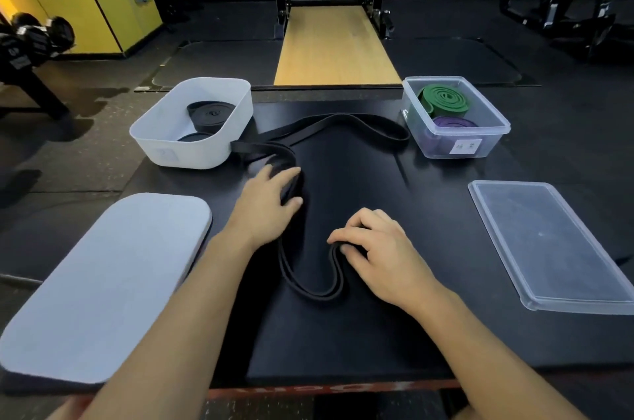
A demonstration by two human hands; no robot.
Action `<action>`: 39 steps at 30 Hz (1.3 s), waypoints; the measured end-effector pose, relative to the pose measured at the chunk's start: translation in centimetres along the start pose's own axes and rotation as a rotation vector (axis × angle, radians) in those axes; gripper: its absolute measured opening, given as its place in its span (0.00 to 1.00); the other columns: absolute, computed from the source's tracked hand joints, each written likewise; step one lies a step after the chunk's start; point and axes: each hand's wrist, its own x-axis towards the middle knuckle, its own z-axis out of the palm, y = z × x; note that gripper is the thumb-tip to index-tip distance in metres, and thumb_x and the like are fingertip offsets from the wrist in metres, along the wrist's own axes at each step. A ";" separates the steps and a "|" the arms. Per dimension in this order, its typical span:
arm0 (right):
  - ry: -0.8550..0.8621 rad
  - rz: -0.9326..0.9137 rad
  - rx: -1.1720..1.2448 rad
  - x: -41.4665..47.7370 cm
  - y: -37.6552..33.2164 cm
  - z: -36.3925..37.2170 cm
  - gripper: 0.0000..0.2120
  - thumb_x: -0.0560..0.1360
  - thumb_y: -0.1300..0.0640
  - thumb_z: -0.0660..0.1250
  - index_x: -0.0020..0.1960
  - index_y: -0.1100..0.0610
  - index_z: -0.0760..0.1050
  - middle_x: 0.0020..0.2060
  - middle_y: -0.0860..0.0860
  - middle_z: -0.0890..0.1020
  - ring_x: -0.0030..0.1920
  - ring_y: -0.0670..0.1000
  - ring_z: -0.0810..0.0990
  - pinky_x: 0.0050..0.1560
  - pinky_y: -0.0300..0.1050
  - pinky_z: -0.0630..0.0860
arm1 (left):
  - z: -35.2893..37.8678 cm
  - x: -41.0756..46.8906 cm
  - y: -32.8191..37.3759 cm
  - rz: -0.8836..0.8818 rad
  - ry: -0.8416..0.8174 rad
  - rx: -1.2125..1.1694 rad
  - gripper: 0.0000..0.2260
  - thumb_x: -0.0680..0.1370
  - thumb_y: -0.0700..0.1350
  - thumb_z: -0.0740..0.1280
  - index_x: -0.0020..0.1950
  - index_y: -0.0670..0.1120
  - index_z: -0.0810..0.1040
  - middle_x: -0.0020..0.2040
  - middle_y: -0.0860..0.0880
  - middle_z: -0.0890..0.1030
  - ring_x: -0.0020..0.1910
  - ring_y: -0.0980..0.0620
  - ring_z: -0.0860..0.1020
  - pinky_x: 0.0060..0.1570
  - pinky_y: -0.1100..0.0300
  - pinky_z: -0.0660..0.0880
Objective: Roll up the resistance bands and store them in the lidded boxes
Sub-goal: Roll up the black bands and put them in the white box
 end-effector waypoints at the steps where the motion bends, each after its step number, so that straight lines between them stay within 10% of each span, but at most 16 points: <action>1: 0.000 0.001 -0.003 0.0 -0.2 0.1 0.12 0.80 0.56 0.70 0.59 0.40 0.82 0.49 0.38 0.72 0.52 0.43 0.70 0.61 0.46 0.73 | 0.1 -1.8 0.4 0.002 -0.004 -0.024 0.26 0.82 0.50 0.69 0.81 0.55 0.68 0.79 0.45 0.67 0.78 0.42 0.64 0.74 0.54 0.60; 6: 0.001 0.013 -0.011 -0.3 -0.6 0.1 0.13 0.81 0.57 0.69 0.59 0.41 0.82 0.48 0.38 0.72 0.52 0.43 0.70 0.59 0.46 0.74 | 0.7 -9.0 1.1 -0.057 0.090 -0.058 0.30 0.81 0.51 0.70 0.82 0.57 0.64 0.77 0.55 0.67 0.75 0.52 0.62 0.70 0.62 0.61; 12: -0.017 0.043 0.000 -0.9 -1.4 0.2 0.13 0.81 0.56 0.68 0.59 0.39 0.81 0.49 0.37 0.71 0.53 0.42 0.70 0.60 0.44 0.73 | 0.5 -12.2 2.4 -0.115 0.093 -0.053 0.25 0.80 0.44 0.67 0.77 0.59 0.72 0.61 0.60 0.70 0.50 0.57 0.77 0.50 0.65 0.69; 18: -0.051 0.037 0.077 -2.4 -1.7 -0.1 0.13 0.80 0.57 0.71 0.58 0.40 0.83 0.48 0.35 0.74 0.54 0.41 0.71 0.60 0.42 0.70 | -0.7 -9.1 -0.3 -0.051 0.222 0.097 0.22 0.79 0.34 0.65 0.67 0.52 0.83 0.64 0.53 0.81 0.63 0.50 0.77 0.61 0.62 0.70; 25: -0.082 -0.001 0.080 -3.1 -2.1 0.3 0.12 0.79 0.53 0.71 0.60 0.39 0.82 0.48 0.34 0.75 0.54 0.40 0.71 0.62 0.44 0.69 | 0.3 -10.4 -0.7 0.161 0.340 0.118 0.10 0.80 0.47 0.72 0.60 0.49 0.86 0.70 0.49 0.76 0.67 0.46 0.74 0.66 0.52 0.73; 29: -0.060 0.031 0.168 -3.0 -2.0 0.1 0.11 0.77 0.54 0.75 0.57 0.42 0.84 0.47 0.36 0.79 0.53 0.41 0.74 0.59 0.47 0.73 | 1.8 -13.5 2.5 0.423 0.244 0.114 0.14 0.80 0.55 0.69 0.63 0.54 0.83 0.59 0.58 0.81 0.55 0.51 0.75 0.55 0.52 0.74; 39: -0.117 0.114 0.212 -4.6 -1.2 -2.4 0.18 0.78 0.59 0.73 0.64 0.42 0.81 0.57 0.33 0.78 0.64 0.40 0.72 0.66 0.36 0.68 | 3.8 -14.1 3.7 0.309 0.250 0.270 0.18 0.70 0.40 0.80 0.58 0.53 0.86 0.50 0.56 0.83 0.44 0.53 0.82 0.32 0.58 0.77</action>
